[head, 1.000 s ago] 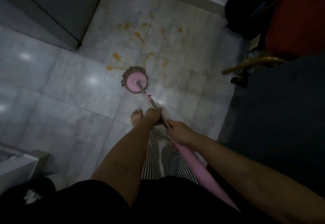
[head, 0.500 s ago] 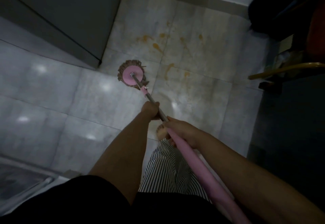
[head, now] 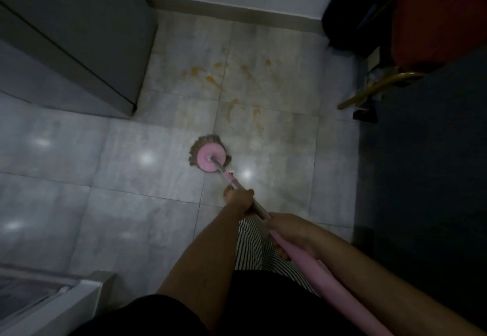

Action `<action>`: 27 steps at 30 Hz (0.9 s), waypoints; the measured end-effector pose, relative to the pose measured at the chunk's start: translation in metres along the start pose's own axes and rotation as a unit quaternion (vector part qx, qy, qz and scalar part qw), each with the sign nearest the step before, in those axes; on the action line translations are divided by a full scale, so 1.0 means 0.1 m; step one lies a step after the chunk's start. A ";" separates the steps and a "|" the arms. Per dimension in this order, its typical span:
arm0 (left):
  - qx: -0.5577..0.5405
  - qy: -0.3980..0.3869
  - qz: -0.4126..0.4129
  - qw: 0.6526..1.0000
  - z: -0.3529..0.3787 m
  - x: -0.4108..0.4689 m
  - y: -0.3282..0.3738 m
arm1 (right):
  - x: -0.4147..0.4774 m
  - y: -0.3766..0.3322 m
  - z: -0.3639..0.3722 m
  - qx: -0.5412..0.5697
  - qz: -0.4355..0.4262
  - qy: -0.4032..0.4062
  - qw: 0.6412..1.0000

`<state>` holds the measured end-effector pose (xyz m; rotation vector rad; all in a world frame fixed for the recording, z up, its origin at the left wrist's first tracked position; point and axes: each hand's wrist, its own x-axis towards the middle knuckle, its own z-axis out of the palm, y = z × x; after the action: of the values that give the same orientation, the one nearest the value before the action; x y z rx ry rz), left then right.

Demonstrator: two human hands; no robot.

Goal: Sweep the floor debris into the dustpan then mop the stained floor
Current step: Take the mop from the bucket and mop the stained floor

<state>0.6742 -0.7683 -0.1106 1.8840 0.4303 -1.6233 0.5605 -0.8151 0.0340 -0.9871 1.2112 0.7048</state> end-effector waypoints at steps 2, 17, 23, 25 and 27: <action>-0.075 -0.011 -0.016 0.997 0.02 -0.09 -0.14 | -0.08 0.14 0.11 -0.009 0.006 0.017 1.000; -0.044 0.061 0.070 0.995 -1.43 1.19 1.72 | 1.43 -1.91 0.58 0.013 -0.061 0.052 0.997; -0.043 0.050 0.113 0.991 -2.12 1.74 3.01 | 2.06 -3.27 0.66 0.153 -0.038 0.046 0.986; -0.040 0.045 0.118 0.991 -2.19 1.76 3.22 | 2.09 -3.48 0.66 0.159 -0.031 0.048 0.986; -0.031 0.040 0.115 0.992 -2.21 1.72 3.26 | 2.03 -3.53 0.67 0.151 -0.022 0.047 0.987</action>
<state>1.0757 -0.9014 -0.1868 1.8815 0.2805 -1.3721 0.9452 -0.9174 -0.0755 -0.7975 1.3308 0.4272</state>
